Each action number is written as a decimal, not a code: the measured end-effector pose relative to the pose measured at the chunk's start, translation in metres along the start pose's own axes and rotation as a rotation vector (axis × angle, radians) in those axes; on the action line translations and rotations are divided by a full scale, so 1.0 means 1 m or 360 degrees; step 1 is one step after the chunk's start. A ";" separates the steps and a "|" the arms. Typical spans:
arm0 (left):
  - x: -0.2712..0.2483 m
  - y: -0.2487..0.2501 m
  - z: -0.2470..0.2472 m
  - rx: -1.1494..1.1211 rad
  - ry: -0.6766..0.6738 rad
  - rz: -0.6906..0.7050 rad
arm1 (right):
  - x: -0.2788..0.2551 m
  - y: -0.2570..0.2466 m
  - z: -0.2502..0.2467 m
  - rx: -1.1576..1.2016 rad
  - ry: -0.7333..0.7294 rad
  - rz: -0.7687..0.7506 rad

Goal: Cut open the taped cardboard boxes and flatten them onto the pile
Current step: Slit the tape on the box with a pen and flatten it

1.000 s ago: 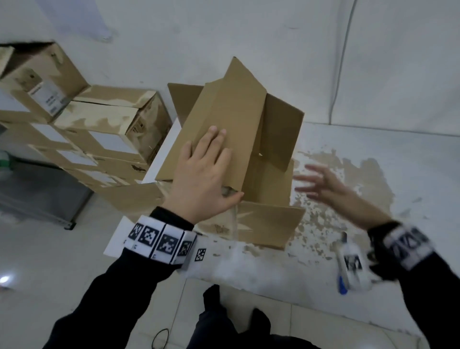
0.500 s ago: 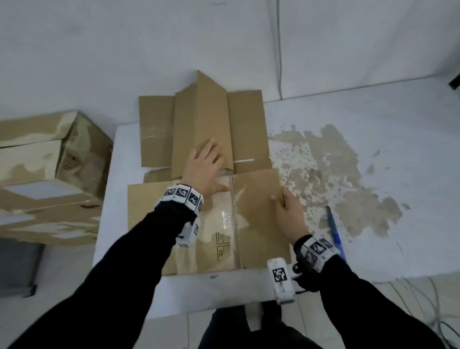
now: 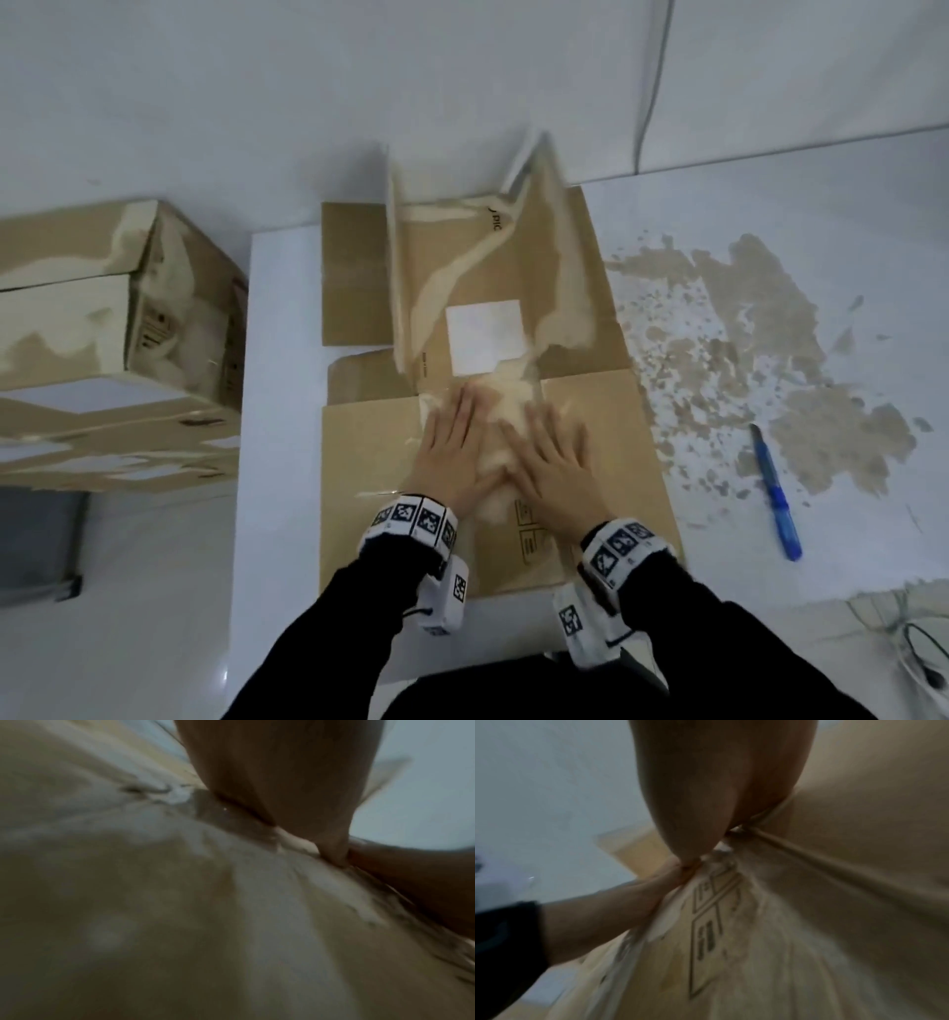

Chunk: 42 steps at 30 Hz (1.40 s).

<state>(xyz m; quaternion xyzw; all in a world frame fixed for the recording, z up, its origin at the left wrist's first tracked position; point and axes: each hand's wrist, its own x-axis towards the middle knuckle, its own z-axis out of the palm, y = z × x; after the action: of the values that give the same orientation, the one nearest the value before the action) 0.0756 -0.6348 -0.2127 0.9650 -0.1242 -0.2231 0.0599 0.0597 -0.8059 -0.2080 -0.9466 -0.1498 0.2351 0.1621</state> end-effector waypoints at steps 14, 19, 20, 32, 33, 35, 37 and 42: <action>0.054 -0.038 -0.097 -0.0254 0.0463 -0.0179 | 0.094 -0.012 -0.084 0.0132 0.0511 0.0287; 0.147 -0.081 -0.110 -0.0131 0.0085 -0.0189 | 0.200 -0.023 -0.098 -0.0285 0.0073 0.0073; 0.156 -0.089 -0.106 -0.0109 0.0028 -0.0162 | 0.210 -0.021 -0.097 -0.0299 0.0023 0.0083; 0.148 -0.113 -0.096 -0.0514 0.0073 -0.0500 | 0.208 0.016 -0.104 -0.0100 -0.0045 0.0300; 0.141 -0.117 -0.094 -0.0579 0.0101 -0.0606 | 0.199 0.028 -0.106 -0.0054 0.0014 0.0406; 0.130 -0.123 -0.091 -0.0651 0.0122 -0.0726 | 0.180 0.047 -0.107 0.0019 0.0088 0.0557; 0.121 -0.121 -0.088 -0.0700 0.0131 -0.0751 | 0.164 0.058 -0.106 0.0088 0.0119 0.0628; 0.064 -0.108 -0.061 -0.0805 0.0406 -0.1258 | 0.105 0.067 -0.091 0.0339 0.0544 0.1032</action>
<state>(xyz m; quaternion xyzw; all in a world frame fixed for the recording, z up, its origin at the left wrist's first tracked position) 0.1812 -0.5442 -0.2027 0.9131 0.3183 -0.1318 0.2180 0.2075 -0.8505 -0.1987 -0.9482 0.2121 0.1271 0.1995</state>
